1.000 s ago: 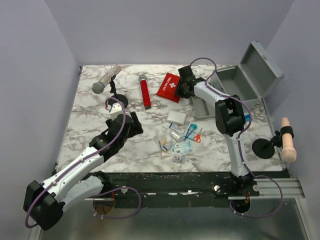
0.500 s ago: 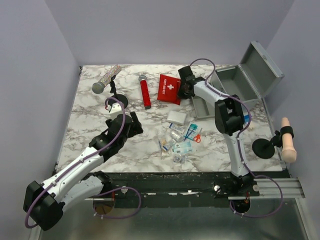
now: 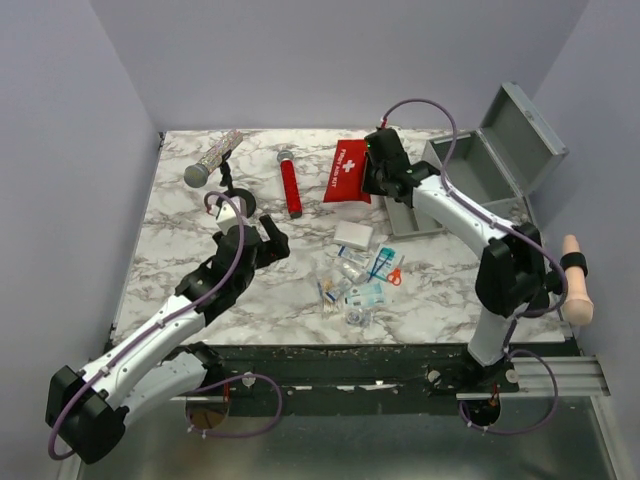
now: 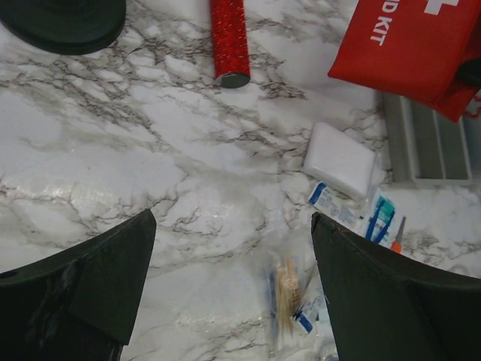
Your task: Organize the medicine kit
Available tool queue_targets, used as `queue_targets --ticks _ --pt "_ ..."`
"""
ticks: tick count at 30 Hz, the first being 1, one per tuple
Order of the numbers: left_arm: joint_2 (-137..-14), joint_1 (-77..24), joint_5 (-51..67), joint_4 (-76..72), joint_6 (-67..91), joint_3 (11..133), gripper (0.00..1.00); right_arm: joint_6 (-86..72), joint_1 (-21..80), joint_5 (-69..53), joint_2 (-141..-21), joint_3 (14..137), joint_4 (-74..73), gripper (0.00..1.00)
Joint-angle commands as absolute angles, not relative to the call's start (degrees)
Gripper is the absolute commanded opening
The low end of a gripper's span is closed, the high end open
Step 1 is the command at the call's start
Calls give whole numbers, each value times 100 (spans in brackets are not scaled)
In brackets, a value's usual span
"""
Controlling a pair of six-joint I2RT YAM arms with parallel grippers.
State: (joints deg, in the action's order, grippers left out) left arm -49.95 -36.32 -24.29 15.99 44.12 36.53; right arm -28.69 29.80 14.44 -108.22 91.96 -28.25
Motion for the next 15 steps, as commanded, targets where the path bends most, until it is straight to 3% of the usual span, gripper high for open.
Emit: queue_targets --ticks 1,8,15 --pt "-5141 -3604 -1742 573 4482 3919 96 -2382 3418 2144 -9925 8422 -2786 1" --pt "-5896 -3647 -661 89 4474 4639 99 -2346 3981 2259 -8255 6919 -2961 1" --pt "-6784 -4226 -343 -175 4333 5176 99 -2558 4271 2294 -7199 6372 -3392 1"
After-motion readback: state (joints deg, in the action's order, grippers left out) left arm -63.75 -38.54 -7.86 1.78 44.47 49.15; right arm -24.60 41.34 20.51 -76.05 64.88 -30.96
